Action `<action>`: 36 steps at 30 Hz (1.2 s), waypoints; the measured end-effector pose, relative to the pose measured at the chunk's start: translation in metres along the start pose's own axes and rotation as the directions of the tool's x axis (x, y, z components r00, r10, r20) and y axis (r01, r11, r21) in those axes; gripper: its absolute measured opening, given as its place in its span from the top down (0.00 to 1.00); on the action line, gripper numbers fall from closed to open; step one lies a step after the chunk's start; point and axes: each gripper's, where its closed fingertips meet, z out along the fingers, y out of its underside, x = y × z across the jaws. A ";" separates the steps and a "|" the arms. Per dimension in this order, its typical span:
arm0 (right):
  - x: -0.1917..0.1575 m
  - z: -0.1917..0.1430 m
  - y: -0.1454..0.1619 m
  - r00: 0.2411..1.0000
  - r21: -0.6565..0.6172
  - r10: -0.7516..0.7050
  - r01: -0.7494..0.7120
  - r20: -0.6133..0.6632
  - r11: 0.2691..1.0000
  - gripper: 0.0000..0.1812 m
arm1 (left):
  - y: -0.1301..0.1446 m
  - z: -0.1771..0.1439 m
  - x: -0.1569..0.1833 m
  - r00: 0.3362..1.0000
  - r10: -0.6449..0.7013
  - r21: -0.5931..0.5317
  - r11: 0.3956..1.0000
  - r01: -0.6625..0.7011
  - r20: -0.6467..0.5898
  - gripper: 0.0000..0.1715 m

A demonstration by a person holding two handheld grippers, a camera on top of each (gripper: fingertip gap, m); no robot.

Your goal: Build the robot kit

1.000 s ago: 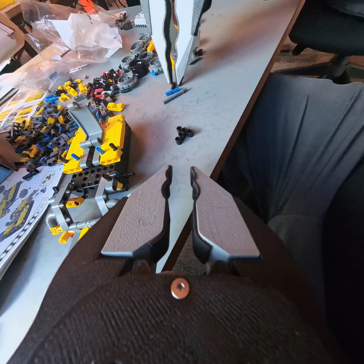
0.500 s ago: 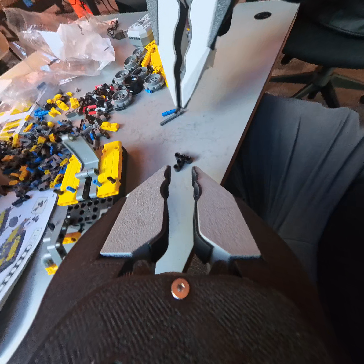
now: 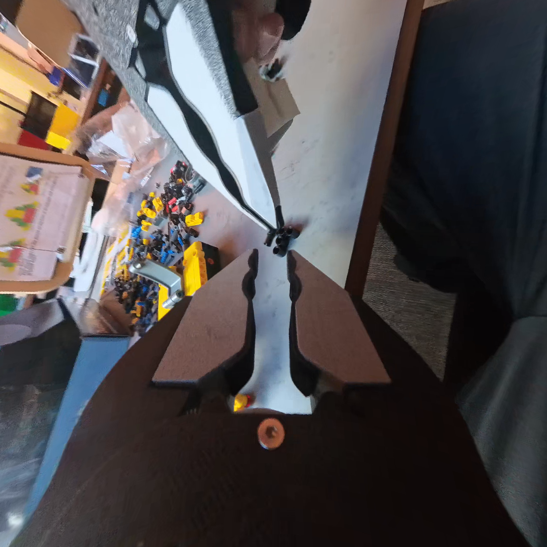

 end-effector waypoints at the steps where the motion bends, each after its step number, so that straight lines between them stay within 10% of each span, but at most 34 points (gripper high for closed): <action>1: -0.001 0.000 -0.001 1.000 0.000 0.015 -0.015 0.010 1.000 0.98 | 0.000 0.000 0.001 1.000 0.028 -0.003 1.000 -0.028 0.013 0.91; 36: -0.006 0.011 -0.006 0.984 0.020 0.131 -0.135 0.123 0.991 0.98 | 0.004 0.000 0.008 1.000 0.000 0.039 0.999 0.000 -0.004 0.99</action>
